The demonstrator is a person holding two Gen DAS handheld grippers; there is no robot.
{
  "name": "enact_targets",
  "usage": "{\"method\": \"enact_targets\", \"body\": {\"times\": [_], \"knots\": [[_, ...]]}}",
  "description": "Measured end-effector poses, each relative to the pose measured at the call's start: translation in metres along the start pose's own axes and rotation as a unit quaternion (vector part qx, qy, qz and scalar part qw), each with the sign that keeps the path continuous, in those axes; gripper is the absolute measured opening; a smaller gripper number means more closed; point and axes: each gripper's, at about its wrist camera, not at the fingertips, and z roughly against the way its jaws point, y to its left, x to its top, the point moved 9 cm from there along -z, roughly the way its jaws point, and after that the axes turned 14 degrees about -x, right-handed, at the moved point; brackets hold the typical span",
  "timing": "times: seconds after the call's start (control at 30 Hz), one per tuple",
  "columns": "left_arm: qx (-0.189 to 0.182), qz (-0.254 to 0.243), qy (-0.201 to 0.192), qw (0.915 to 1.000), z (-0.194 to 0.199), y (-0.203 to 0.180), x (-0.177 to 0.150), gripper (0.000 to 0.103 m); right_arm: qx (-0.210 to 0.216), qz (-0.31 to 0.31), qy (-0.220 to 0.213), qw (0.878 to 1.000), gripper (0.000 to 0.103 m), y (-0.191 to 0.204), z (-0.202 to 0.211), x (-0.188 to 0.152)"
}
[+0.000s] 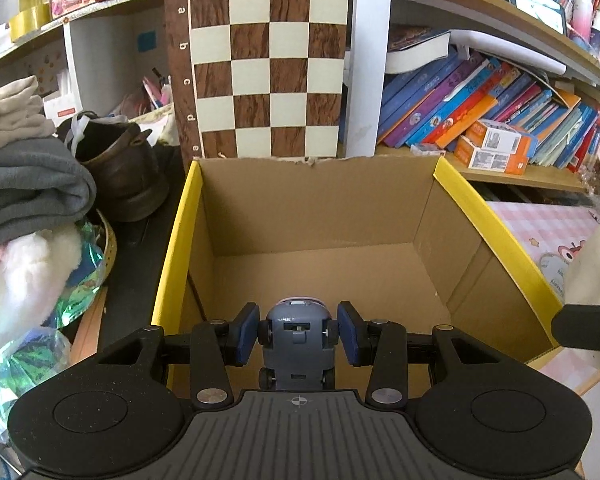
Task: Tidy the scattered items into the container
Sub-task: 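Lower the truck into the yellow box and open the left gripper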
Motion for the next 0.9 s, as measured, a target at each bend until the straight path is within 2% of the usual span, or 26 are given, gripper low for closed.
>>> {"method": "enact_targets", "body": {"times": [0.9], "knots": [[0.024,-0.021,0.011,0.9994,-0.003,0.005,-0.005,0.041,0.003,0.02,0.009,1.0,0.051,0.007,-0.018,0.004]]}}
